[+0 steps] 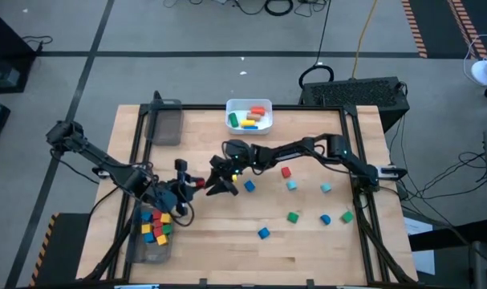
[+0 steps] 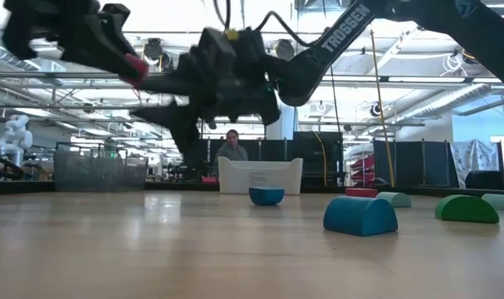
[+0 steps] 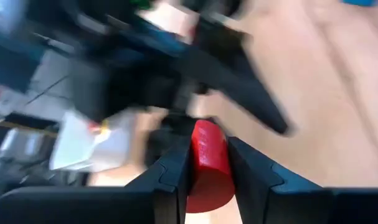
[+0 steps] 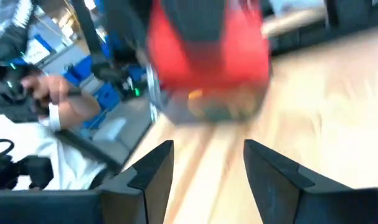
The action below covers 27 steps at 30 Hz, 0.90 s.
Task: Sort blocks by size
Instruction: Put the red semicircle block into the top black bin
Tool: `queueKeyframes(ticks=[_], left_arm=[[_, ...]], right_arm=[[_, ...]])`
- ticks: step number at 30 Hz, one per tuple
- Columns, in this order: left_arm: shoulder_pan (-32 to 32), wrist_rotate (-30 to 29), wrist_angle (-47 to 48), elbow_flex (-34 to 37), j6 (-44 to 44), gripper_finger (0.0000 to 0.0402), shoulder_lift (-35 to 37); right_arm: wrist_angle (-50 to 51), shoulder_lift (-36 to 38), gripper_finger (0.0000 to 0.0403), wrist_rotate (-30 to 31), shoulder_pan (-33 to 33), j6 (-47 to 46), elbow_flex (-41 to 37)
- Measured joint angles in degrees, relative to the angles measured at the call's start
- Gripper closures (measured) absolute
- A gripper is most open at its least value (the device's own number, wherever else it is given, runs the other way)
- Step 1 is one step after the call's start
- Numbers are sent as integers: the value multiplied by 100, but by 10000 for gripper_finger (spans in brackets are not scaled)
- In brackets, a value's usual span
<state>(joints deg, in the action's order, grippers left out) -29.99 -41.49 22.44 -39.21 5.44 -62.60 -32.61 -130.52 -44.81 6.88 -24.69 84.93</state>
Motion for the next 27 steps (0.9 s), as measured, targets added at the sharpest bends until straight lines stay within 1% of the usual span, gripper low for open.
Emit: queueKeyframes(ticks=[2,5,7,10,14,17,20,27], left_arm=[[109,-129,239,-78,-84,309,80],[345,-152,579,-191,-217,309,246],[560,-229,830,-227,-342,309,368],[1013,-368,1233,-230,-639,309,562],[1924,-176,1867,-233,-1171,309,782],[2689,-94,2116,-233,-1396,303,874],[3444,105,2180,-233,-1371,294,880],[5056,486,1918,-233,-872,309,856]], right_arm=[[361,-7,223,-51,72,121,-5],[641,-7,223,-42,158,290,-3],[868,-7,223,54,206,369,-3],[1350,-7,223,390,233,565,-5],[1711,-7,223,511,249,736,-5],[1903,-7,222,717,251,823,-5],[1928,-7,222,747,253,775,-5],[2079,-7,222,747,253,708,-3]])
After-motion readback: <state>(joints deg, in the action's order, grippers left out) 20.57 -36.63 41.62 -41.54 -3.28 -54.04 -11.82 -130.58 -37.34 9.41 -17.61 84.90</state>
